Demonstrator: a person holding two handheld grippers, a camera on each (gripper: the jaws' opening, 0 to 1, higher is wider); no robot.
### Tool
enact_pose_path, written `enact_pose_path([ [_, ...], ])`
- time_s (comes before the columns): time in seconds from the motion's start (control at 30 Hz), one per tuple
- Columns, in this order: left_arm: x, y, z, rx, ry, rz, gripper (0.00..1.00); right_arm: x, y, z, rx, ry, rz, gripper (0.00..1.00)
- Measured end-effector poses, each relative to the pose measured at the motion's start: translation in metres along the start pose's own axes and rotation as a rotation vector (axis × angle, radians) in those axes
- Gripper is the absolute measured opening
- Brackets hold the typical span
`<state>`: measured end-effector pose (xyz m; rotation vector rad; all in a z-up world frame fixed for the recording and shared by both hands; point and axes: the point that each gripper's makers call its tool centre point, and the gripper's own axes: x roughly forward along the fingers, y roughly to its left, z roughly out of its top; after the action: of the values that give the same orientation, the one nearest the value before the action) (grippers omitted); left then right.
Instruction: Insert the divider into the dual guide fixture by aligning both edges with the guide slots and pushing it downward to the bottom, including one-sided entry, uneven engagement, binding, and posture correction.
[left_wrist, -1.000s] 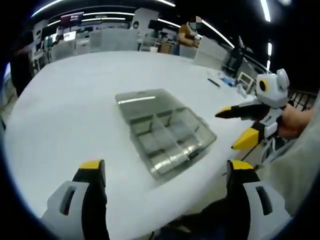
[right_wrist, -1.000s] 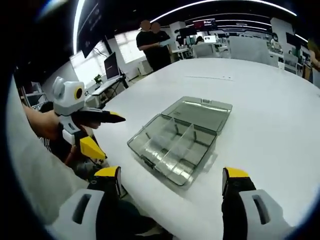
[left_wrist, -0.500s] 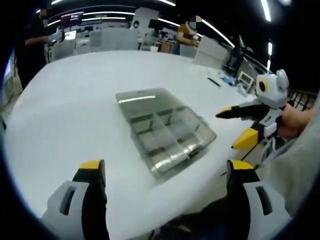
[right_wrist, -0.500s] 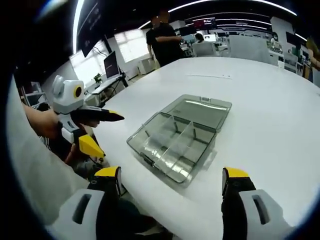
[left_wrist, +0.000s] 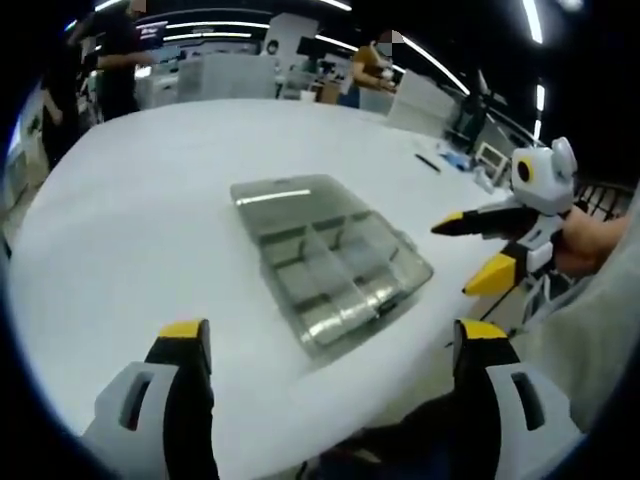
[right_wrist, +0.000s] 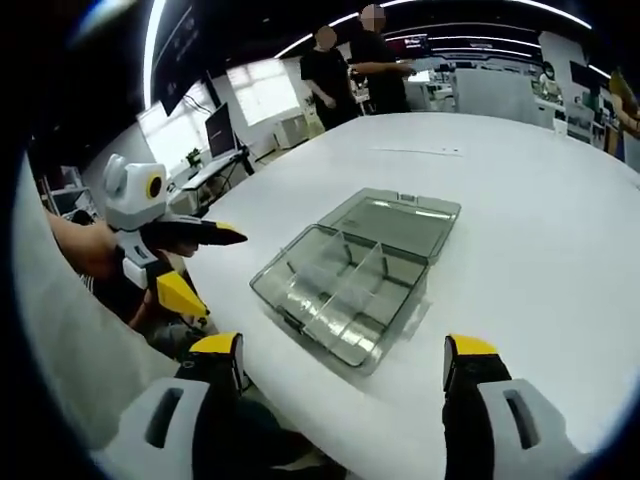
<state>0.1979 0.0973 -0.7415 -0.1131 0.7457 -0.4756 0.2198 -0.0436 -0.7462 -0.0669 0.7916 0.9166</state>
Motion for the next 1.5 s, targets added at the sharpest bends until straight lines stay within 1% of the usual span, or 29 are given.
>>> enact_pose_path([
  [1.03, 0.0018, 0.0004, -0.0053, -0.003, 0.012, -0.004, 0.98, 0.0019, 0.0018, -0.0016, 0.005, -0.001, 0.010, 0.80],
  [1.23, 0.0014, 0.0007, -0.0027, -0.004, 0.006, -0.003, 0.98, 0.0013, 0.0036, -0.0034, -0.002, 0.007, 0.014, 0.80],
  [1.5, 0.0013, -0.0007, -0.0040, -0.003, 0.006, -0.003, 0.98, 0.0004, 0.0019, -0.0010, 0.000, 0.000, 0.009, 0.80],
])
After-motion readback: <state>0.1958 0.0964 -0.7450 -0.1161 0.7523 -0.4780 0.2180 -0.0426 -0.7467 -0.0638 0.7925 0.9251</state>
